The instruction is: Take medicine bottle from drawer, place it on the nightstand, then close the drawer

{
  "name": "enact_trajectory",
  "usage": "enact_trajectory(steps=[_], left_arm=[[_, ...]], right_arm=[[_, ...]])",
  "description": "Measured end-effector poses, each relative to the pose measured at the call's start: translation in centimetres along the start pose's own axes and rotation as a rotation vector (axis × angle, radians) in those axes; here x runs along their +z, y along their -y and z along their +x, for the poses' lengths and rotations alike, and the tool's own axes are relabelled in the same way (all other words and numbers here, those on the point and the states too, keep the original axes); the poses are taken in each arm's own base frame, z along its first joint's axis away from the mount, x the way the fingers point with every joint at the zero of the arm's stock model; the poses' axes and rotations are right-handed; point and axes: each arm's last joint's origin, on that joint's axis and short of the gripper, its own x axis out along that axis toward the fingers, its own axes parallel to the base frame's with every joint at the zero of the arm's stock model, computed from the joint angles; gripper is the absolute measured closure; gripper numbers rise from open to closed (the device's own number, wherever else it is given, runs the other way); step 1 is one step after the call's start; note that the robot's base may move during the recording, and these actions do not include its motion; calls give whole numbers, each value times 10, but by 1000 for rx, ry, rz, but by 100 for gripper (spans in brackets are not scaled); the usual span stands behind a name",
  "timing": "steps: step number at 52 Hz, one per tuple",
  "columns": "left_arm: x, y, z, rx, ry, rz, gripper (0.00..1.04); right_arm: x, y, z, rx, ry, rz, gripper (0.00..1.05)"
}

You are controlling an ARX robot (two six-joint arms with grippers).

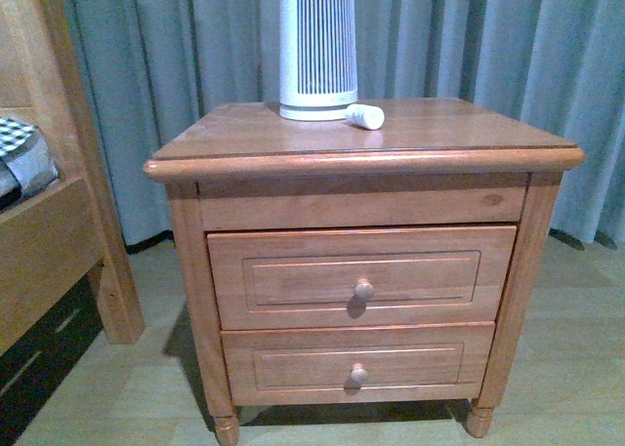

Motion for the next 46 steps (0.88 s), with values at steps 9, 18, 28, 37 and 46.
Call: enact_trajectory(steps=[9,18,28,37,46], left_arm=[[0,0,0,0,0,0,7],[0,0,0,0,0,0,7],[0,0,0,0,0,0,7],[0,0,0,0,0,0,7],[0,0,0,0,0,0,7]], right_arm=[[-31,1,0,-1,-7,-14,102],[-30,1,-1,-3,4,-17,102],[-30,1,-1,-3,4,-19,85],[-30,1,-1,-3,4,-19,55],[-30,1,-1,-3,4,-19,23]])
